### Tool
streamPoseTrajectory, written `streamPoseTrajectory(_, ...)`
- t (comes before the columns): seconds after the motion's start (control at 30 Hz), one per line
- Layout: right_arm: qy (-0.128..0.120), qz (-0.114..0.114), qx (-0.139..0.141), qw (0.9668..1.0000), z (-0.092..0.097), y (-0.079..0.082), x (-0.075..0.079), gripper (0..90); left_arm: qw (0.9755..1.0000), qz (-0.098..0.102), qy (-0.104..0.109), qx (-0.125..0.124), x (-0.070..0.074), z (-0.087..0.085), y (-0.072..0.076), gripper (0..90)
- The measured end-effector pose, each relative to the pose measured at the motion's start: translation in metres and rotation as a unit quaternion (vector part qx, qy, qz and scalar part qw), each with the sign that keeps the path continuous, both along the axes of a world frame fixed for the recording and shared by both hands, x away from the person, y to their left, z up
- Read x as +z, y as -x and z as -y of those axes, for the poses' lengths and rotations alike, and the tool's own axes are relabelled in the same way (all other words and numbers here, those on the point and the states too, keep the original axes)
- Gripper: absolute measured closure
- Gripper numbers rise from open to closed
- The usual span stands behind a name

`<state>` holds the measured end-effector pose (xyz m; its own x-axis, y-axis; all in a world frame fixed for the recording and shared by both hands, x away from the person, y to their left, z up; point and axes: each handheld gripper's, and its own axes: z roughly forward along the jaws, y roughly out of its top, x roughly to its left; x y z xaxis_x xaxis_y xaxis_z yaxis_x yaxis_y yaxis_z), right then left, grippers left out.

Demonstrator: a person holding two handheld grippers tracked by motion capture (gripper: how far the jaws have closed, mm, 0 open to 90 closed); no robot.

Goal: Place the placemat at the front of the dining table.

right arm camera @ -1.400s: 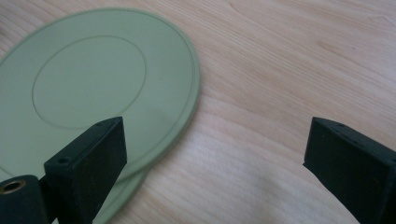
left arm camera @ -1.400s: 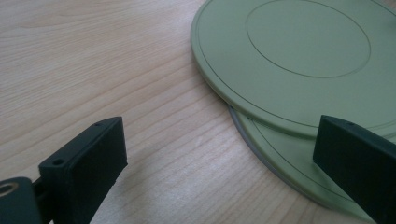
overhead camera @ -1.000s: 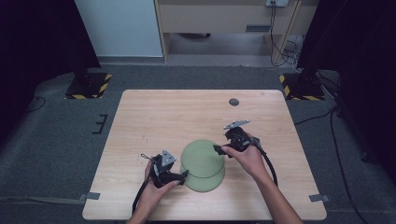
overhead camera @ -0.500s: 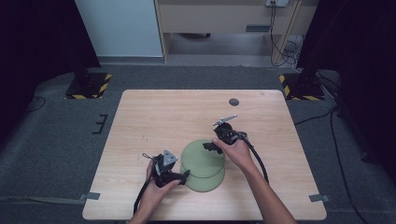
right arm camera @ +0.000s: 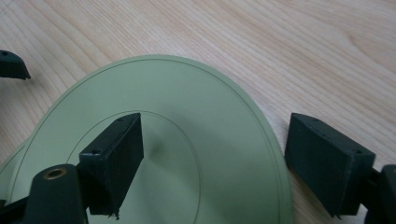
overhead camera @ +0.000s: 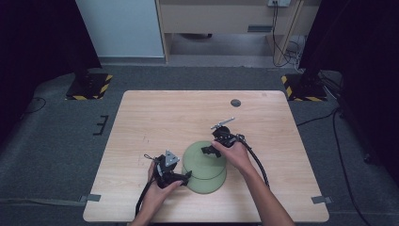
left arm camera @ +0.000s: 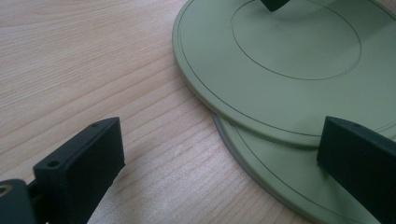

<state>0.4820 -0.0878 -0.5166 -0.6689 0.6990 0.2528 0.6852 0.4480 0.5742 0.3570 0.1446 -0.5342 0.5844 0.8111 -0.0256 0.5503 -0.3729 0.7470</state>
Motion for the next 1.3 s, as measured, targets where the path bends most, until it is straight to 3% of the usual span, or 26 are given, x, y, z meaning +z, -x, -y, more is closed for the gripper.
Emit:
streamPoseTrajectory(0.33, 0.001, 0.001, 0.006, 1.0000, -0.001, 0.002, 0.001, 20.6, 1.0000, -0.001, 0.000, 0.000, 0.000, 0.000, -0.001, 0.0)
streamPoseTrajectory(0.6, -0.008, 0.013, 0.003, 0.9999, 0.003, 0.007, 0.015, 21.8, 1.0000, 0.001, -0.001, 0.003, 0.000, 0.001, 0.000, 0.0)
streamPoseTrajectory(0.7, -0.008, 0.027, 0.006, 0.9996, 0.006, 0.014, 0.025, 24.5, 1.0000, 0.002, -0.001, 0.005, 0.000, 0.001, 0.000, 0.0)
streamPoseTrajectory(0.9, -0.024, 0.030, 0.008, 0.9992, 0.010, 0.019, 0.037, 31.4, 1.0000, 0.003, -0.003, 0.008, 0.001, 0.002, 0.001, 0.0)
streamPoseTrajectory(1.07, -0.020, 0.036, 0.026, 0.9988, 0.010, 0.024, 0.040, 38.0, 1.0000, 0.000, -0.003, 0.009, 0.001, 0.001, 0.000, 0.0)
streamPoseTrajectory(1.3, -0.015, 0.022, 0.035, 0.9990, 0.013, 0.027, 0.041, 44.9, 1.0000, 0.000, -0.002, 0.009, 0.000, 0.001, 0.001, 0.0)
